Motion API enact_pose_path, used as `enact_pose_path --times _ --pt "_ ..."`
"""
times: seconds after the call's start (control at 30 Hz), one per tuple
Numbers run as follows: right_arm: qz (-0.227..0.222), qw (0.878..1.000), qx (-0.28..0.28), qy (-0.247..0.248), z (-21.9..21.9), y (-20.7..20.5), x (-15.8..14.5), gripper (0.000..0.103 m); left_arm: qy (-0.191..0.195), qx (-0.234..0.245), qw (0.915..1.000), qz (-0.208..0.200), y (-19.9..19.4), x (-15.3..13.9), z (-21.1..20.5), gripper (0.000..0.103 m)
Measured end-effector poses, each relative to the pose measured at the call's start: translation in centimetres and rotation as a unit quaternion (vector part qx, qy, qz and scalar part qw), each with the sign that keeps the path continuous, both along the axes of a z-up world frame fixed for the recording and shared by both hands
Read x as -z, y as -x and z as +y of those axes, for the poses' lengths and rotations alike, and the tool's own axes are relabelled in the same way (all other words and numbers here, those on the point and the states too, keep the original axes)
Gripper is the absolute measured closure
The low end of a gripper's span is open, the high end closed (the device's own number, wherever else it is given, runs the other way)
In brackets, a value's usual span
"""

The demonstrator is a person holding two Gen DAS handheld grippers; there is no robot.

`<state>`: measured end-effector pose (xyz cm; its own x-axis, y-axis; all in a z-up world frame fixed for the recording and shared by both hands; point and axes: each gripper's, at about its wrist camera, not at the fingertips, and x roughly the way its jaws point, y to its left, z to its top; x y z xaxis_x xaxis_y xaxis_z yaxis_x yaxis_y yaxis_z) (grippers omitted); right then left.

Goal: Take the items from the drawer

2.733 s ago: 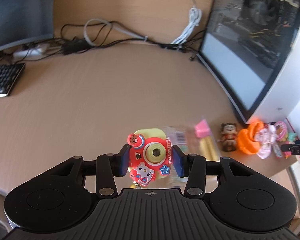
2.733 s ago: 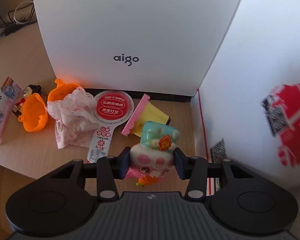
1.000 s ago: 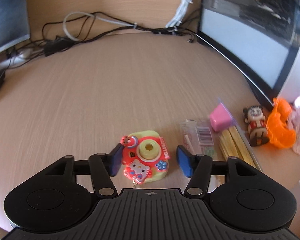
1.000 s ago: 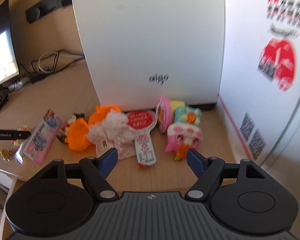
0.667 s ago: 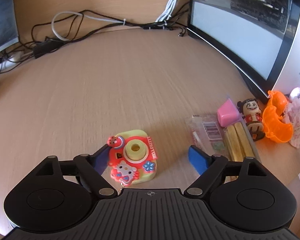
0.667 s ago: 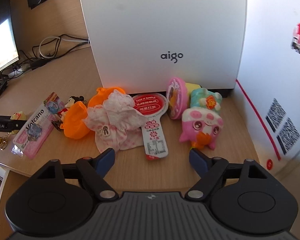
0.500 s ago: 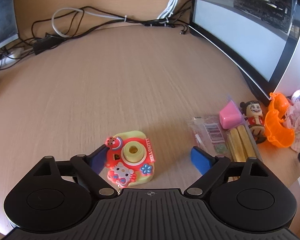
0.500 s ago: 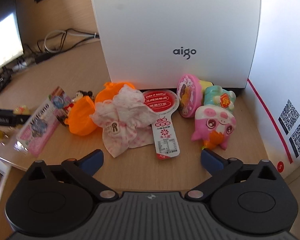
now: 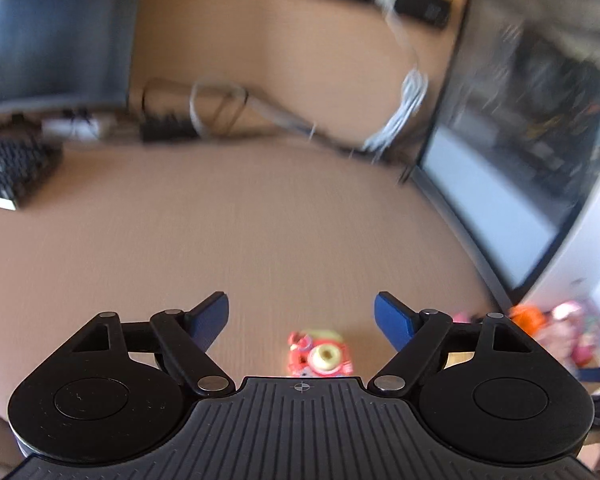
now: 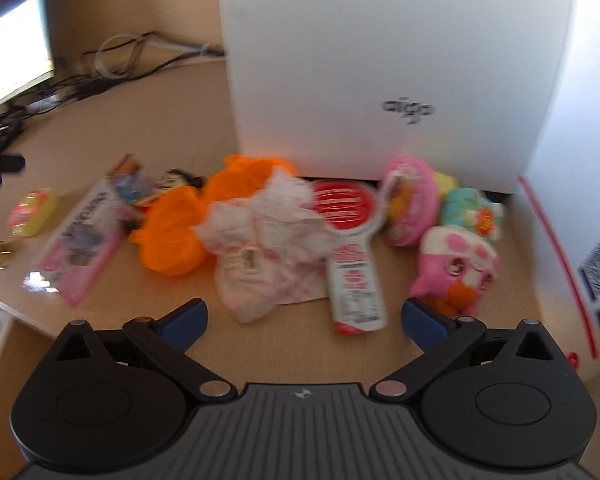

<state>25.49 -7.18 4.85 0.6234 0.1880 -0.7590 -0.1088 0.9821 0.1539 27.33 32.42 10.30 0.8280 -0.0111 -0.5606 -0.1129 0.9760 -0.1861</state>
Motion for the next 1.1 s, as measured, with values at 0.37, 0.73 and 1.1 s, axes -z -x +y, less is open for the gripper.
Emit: enact_pose_path --times 0.37,0.73,1.1 --pt "-0.193 0.978 0.079 0.014 3.8 12.2 -12.2 0.006 0.063 0.002 0.9870 -0.148 13.8 -4.5 -2.1 0.018" --pt "-0.145 0.989 0.010 0.024 7.9 21.7 -8.4 0.006 0.045 -0.045 0.9937 -0.092 25.5 -1.2 -2.3 0.019" --pt "-0.109 0.994 -0.019 -0.002 5.0 31.4 -1.9 0.006 -0.028 -0.054 0.9980 0.016 32.8 4.2 -13.2 0.019"
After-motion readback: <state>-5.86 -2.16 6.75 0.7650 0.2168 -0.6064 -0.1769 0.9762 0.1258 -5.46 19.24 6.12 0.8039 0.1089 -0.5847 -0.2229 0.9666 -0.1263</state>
